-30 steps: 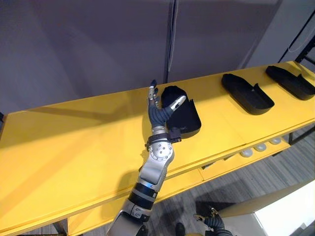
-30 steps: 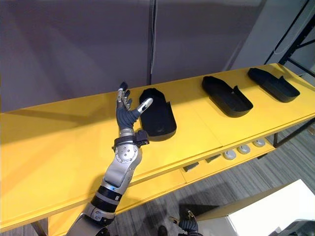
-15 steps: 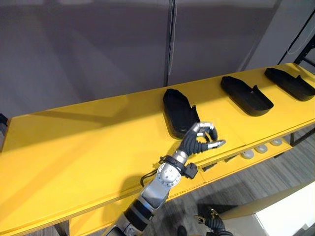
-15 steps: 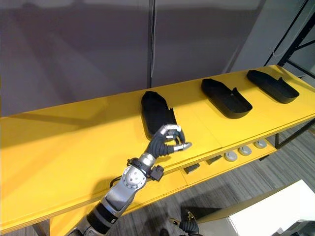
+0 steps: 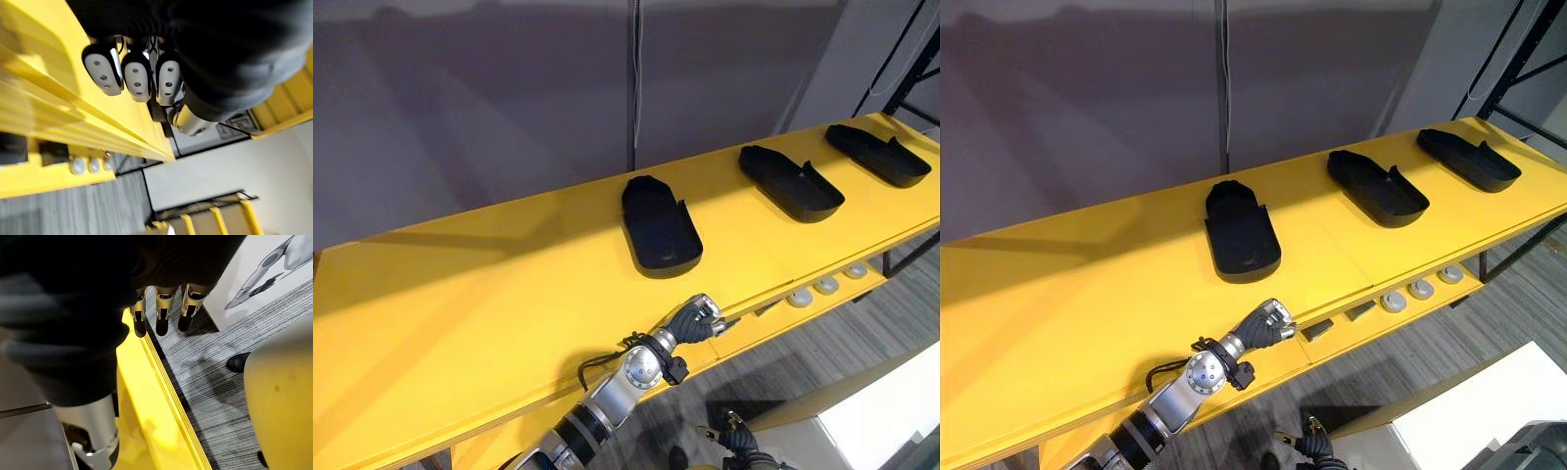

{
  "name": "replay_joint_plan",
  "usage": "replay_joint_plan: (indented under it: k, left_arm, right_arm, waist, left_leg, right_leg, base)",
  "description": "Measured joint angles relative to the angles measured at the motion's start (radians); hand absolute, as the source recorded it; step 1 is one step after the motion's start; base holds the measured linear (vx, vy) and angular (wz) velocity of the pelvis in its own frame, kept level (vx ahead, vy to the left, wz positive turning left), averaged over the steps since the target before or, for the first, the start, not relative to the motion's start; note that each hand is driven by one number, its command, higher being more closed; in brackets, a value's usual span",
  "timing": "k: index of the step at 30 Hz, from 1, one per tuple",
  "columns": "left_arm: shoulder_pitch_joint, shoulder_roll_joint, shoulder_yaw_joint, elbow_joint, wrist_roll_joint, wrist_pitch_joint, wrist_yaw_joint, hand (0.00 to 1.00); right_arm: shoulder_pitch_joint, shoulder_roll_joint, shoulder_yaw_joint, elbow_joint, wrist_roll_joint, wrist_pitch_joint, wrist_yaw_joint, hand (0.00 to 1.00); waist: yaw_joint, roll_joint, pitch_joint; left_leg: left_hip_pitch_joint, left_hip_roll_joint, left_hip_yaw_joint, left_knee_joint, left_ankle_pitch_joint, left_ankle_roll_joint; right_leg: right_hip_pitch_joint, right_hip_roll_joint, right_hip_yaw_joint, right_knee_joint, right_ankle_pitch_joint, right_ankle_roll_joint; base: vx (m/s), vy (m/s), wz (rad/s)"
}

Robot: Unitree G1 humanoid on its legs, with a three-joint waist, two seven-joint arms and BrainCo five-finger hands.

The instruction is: Walk over and take plastic housings, then place them on the shelf

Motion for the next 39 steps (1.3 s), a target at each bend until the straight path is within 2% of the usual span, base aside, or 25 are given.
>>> replay_joint_plan:
  k: [7,12,14,31,36,39]
  left_arm:
    - [-0.012,-0.009,0.098,0.042,0.019,0.026,0.064,1.00]
    - [-0.056,-0.014,0.132,0.083,0.019,0.030,0.082,1.00]
    - [-0.061,-0.016,0.155,0.087,0.019,0.029,0.085,1.00]
    - [-0.188,-0.032,0.190,0.192,0.016,0.027,0.088,1.00]
    - [-0.206,-0.033,0.196,0.218,-0.001,0.027,0.104,1.00]
    - [-0.216,-0.044,0.209,0.232,-0.003,0.028,0.109,1.00]
  right_arm:
    - [-0.004,0.001,-0.003,-0.004,0.000,0.000,-0.015,0.00]
    - [-0.005,0.002,-0.005,-0.006,0.000,0.000,-0.015,0.00]
    - [-0.007,0.003,-0.005,-0.012,0.000,0.000,-0.015,0.00]
    - [-0.014,0.002,-0.005,-0.022,0.001,0.000,-0.016,0.00]
    - [-0.022,0.002,-0.005,-0.022,0.001,0.000,-0.016,0.00]
    - [-0.022,0.002,-0.006,-0.022,0.001,0.000,-0.016,0.00]
  waist:
    - [-0.002,-0.002,0.016]
    - [-0.004,-0.002,0.021]
    - [-0.014,-0.002,0.027]
    - [-0.026,-0.004,0.050]
    - [-0.047,-0.004,0.050]
    - [-0.049,-0.004,0.050]
  left_leg:
    - [0.000,0.001,0.004,0.000,-0.001,-0.001]
    - [0.000,0.001,0.006,0.000,-0.002,-0.002]
    - [0.000,0.002,0.007,0.000,-0.002,-0.003]
    - [0.001,0.005,0.028,0.000,-0.009,-0.012]
    - [0.002,0.005,0.030,0.000,-0.011,-0.014]
    - [0.003,0.007,0.033,0.000,-0.011,-0.015]
  right_leg:
    - [-0.001,0.001,0.006,-0.003,0.001,-0.001]
    - [0.002,0.002,0.008,-0.013,0.007,-0.003]
    - [0.003,0.003,0.009,-0.017,0.008,-0.003]
    - [0.002,0.008,0.027,-0.037,0.022,-0.003]
    - [0.001,0.008,0.033,-0.037,0.022,-0.003]
    - [0.000,0.011,0.037,-0.037,0.022,-0.003]
  base:
    - [-0.01,0.000,-0.01]
    - [0.00,0.000,0.00]
    - [0.00,0.000,0.00]
    - [-0.01,-0.002,-0.03]
    - [-0.03,-0.005,-0.01]
    - [-0.04,-0.011,-0.04]
